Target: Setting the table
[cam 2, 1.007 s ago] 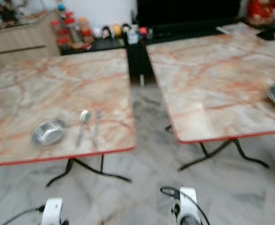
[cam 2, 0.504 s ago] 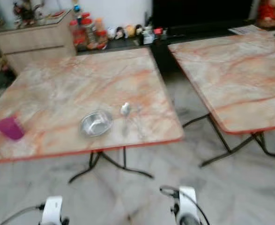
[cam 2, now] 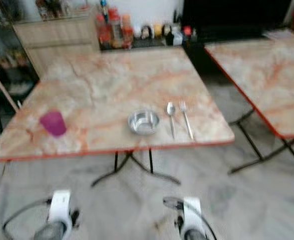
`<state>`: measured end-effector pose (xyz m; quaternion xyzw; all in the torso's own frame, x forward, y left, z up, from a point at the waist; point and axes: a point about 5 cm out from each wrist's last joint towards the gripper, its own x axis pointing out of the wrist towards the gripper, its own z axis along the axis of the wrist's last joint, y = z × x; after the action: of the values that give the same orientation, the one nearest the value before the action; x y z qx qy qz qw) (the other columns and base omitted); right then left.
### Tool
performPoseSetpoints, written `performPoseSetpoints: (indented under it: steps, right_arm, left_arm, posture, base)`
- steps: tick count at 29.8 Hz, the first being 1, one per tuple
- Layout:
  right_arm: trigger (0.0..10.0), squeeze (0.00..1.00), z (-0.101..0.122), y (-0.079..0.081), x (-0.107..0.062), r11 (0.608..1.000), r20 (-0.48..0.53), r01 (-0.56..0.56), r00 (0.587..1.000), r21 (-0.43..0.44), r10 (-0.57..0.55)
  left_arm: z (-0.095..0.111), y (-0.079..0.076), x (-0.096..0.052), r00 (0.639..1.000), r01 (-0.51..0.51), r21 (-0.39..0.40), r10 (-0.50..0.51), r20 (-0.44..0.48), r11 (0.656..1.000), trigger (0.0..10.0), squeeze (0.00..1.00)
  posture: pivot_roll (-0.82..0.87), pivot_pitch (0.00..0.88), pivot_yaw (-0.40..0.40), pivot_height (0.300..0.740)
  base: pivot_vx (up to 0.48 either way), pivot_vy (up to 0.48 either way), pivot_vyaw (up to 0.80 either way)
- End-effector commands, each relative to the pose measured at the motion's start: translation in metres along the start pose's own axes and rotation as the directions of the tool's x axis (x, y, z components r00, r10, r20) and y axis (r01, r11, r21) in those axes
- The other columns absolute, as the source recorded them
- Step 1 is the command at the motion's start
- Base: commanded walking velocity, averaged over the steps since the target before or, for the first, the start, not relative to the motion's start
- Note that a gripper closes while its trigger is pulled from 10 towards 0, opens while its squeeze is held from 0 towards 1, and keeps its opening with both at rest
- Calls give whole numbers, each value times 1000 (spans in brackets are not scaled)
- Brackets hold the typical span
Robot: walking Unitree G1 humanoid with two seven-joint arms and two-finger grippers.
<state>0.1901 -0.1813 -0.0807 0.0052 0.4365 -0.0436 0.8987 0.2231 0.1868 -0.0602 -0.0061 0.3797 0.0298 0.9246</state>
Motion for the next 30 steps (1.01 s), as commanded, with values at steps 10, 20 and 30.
performPoseSetpoints:
  steps: [10, 20, 30]
  right_arm:
    - [10000, 0, 2, 4, 1, 1000, 0, -16, 1000, -27, 16]
    - [10000, 0, 3, 6, 1, 999, 11, -30, 999, -31, 30]
    - [10000, 0, 6, 6, 1, 999, 17, -28, 999, -36, 29]
  left_arm:
    - [-29, 18, -8, 992, -65, 16, 66, -108, 998, 10000, 0]
    - [-45, 21, -14, 984, -82, 28, 85, -159, 996, 10000, 0]
    - [-43, 20, -13, 985, -76, 29, 80, -156, 997, 10000, 0]
  posture:
    - [16, 0, 76, 740]
    - [16, 0, 74, 740]
    - [19, 0, 74, 740]
  base:
    - [0, 0, 0]
    - [0, 0, 225]
    - [97, 0, 0]
